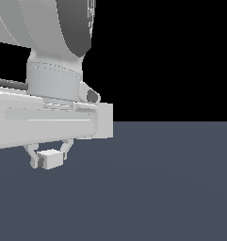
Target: Plug the charger into the wall socket.
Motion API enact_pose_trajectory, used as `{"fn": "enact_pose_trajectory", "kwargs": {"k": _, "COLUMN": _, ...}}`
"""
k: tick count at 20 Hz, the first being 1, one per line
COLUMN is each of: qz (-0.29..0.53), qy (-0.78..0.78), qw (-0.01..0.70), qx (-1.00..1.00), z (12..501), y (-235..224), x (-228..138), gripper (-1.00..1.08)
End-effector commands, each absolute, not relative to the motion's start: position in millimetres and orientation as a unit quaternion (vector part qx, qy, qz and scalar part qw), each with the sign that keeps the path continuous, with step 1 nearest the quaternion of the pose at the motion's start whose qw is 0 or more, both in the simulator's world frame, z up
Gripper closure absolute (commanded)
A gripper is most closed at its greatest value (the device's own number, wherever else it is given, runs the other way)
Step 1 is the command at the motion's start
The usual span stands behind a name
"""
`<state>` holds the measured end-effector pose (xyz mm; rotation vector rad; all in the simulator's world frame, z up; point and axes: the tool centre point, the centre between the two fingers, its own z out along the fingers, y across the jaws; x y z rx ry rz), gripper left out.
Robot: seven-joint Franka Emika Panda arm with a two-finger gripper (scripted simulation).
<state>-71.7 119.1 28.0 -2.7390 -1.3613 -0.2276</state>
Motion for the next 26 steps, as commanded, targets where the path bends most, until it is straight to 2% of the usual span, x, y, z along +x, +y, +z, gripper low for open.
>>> {"fn": "enact_pose_trajectory", "kwargs": {"k": 1, "qz": -0.076, "qy": -0.414, "qw": 0.035, "qx": -0.906, "z": 37.2, "y": 109.0, "x": -63.5, "gripper": 1.08}}
{"fn": "enact_pose_trajectory", "kwargs": {"k": 15, "qz": -0.082, "qy": -0.215, "qw": 0.019, "qx": -0.973, "z": 92.8, "y": 33.3, "x": -32.4, "gripper": 1.08}}
{"fn": "enact_pose_trajectory", "kwargs": {"k": 26, "qz": -0.081, "qy": -0.187, "qw": 0.016, "qx": -0.979, "z": 100.2, "y": 21.3, "x": -31.6, "gripper": 1.08}}
